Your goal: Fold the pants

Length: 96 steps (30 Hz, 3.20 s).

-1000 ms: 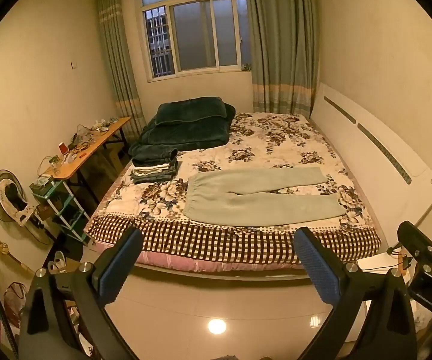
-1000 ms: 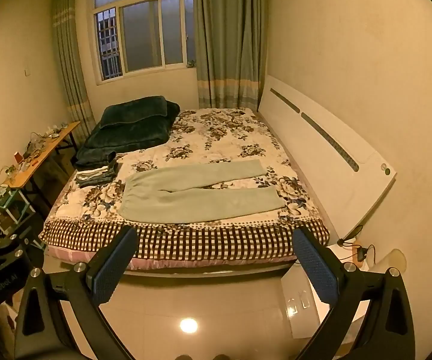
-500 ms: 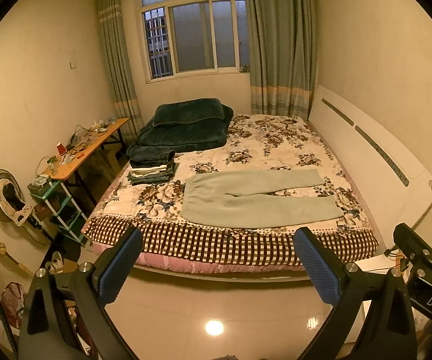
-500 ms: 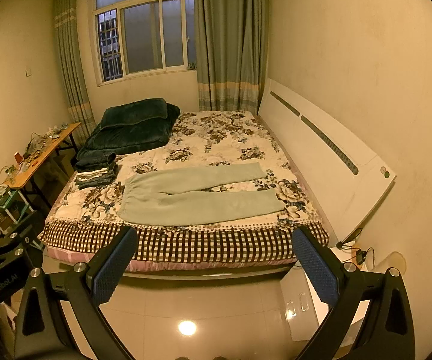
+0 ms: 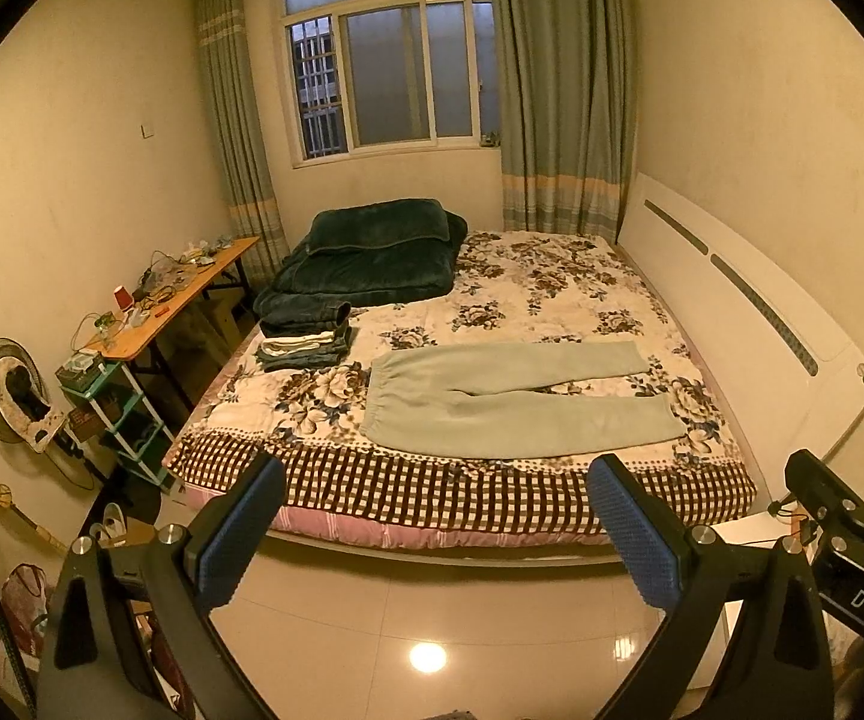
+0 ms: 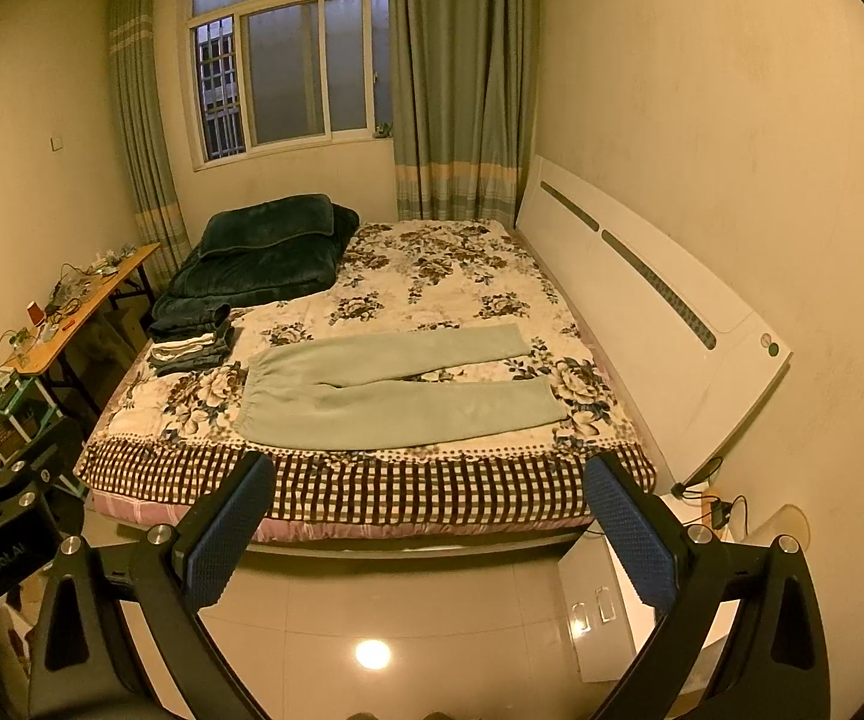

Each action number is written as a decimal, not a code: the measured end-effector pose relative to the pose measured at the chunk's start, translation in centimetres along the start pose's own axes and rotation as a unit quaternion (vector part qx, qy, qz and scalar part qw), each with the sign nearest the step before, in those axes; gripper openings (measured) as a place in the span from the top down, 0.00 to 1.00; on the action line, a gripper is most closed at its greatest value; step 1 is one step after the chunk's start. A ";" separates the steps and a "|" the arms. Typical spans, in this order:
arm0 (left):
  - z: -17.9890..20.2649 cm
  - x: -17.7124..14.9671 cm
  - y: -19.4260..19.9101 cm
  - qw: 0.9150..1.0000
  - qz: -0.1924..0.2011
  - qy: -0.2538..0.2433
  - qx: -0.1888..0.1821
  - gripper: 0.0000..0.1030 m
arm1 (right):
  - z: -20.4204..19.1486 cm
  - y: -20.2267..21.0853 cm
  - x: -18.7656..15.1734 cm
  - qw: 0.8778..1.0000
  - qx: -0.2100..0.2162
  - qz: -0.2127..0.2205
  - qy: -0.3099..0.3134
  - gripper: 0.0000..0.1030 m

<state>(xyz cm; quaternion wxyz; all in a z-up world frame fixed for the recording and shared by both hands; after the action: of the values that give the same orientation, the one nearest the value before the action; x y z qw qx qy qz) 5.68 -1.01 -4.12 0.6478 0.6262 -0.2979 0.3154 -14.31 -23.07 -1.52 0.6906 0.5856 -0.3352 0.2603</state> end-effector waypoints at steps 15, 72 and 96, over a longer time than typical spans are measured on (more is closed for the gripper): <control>0.0 0.6 0.2 1.000 0.002 0.003 -0.001 0.00 | 0.7 -0.5 -0.5 1.000 0.000 -0.001 -0.006 0.00; 7.1 13.9 -50.7 0.990 -0.141 -0.007 0.028 0.00 | 1.7 -54.8 15.9 0.989 0.002 -0.104 -0.103 0.00; 12.1 11.7 -100.4 0.922 -0.346 -0.165 0.060 0.04 | -9.5 -116.8 21.7 0.896 0.130 -0.356 0.231 0.00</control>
<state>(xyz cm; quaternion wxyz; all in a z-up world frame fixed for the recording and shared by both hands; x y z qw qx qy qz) 91.57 -14.38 -57.14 0.6190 0.7715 -0.1461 -0.0188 88.96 -35.27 -59.82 0.7128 0.6738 0.1012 0.1661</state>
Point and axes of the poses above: each gripper's, at about its wrist camera, not at the fingertips, and y roughly against the way its jaws point, z to its right, x to its top, the point moved 7 cm from there along -y, roughly the way its jaws point, and after that the axes turned 8 degrees about y, right-handed, at the moved point
